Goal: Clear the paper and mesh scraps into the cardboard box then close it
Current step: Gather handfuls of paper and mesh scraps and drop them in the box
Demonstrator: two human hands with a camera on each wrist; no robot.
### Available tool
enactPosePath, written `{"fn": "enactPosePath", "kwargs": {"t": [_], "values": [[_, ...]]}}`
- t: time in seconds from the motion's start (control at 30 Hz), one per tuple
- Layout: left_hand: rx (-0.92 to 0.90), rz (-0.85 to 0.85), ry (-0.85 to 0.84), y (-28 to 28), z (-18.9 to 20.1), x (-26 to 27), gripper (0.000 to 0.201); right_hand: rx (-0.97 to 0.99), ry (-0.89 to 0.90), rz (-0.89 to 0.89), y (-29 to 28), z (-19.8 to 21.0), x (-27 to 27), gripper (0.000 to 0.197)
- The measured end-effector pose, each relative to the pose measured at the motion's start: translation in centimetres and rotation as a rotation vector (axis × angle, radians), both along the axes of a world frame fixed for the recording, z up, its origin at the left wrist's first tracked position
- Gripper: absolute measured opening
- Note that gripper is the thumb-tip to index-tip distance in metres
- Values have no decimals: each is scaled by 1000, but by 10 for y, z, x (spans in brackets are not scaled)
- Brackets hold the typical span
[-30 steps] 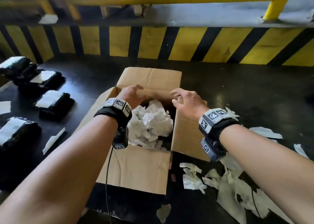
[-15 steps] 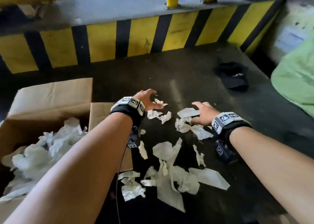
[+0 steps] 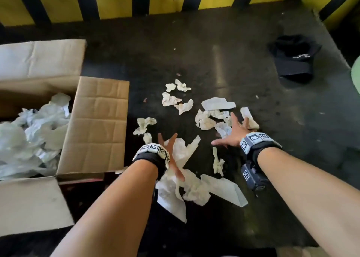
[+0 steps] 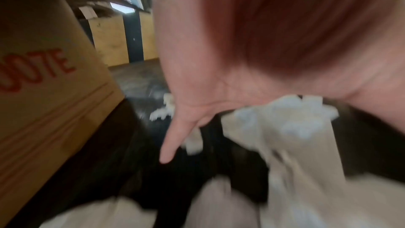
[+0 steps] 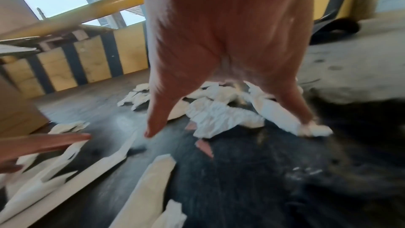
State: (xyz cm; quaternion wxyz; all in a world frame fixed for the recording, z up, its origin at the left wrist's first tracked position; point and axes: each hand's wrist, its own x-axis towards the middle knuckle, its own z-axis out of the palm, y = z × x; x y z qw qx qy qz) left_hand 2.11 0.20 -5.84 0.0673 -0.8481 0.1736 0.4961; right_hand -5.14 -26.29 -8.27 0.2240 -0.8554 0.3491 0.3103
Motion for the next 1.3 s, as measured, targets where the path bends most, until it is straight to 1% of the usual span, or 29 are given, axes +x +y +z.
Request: {"fn": "enactPosePath", "kwargs": {"t": [0.13, 0.23, 0.27, 0.33, 0.4, 0.47, 0.53, 0.6, 0.67, 0.73, 0.77, 0.8, 0.87, 0.97, 1.0, 1.07, 1.13, 1.17, 1.23, 1.27, 1.3], "values": [[-101, -4, -110, 15, -18, -23, 164, 55, -168, 59, 13, -11, 22, 146], [-192, 58, -141, 17, -14, -22, 159, 61, -231, 112, 25, -8, 39, 132], [-229, 82, -171, 17, -12, -19, 157, 31, -251, 139, 29, -7, 44, 124], [-298, 132, -224, 20, -6, -14, 154, -120, -323, 210, 39, 1, 50, 107], [-338, 158, -253, 27, -4, -11, 152, -278, -392, 254, 46, 9, 56, 100], [-320, 131, -264, 37, -1, -16, 152, -317, -408, 266, 50, 13, 66, 107], [-267, 48, -245, 49, -2, -28, 157, -271, -371, 295, 47, 9, 79, 121], [-242, -39, -216, 61, -10, -42, 161, -181, -285, 340, 39, 2, 90, 134], [-270, -58, -207, 71, -20, -55, 162, -84, -190, 374, 29, -5, 97, 139], [-297, -48, -222, 75, -29, -63, 160, -59, -126, 424, 21, -14, 99, 137], [-305, -53, -245, 75, -33, -66, 159, -56, -126, 430, 20, -18, 97, 132], [-311, -69, -279, 73, -36, -67, 156, -56, -167, 419, 20, -22, 93, 123], [-320, -104, -347, 67, -44, -64, 146, -78, -308, 400, 25, -29, 82, 96], [-338, -118, -388, 56, -52, -53, 124, -90, -451, 459, 40, -37, 64, 52], [-337, -110, -392, 53, -53, -49, 119, -82, -489, 481, 44, -41, 58, 44], [-338, -75, -398, 47, -56, -43, 115, -56, -540, 515, 53, -43, 46, 38], [-340, -41, -401, 44, -57, -37, 117, -41, -569, 520, 57, -37, 38, 40], [-340, -33, -403, 44, -56, -35, 119, -49, -571, 517, 57, -31, 35, 46], [-348, -22, -405, 43, -55, -32, 126, -73, -553, 527, 56, -19, 31, 65], [-360, -20, -405, 43, -55, -31, 129, -77, -504, 528, 55, -13, 28, 78], [-379, -24, -407, 43, -56, -29, 132, -61, -411, 502, 54, -9, 25, 95]]}}
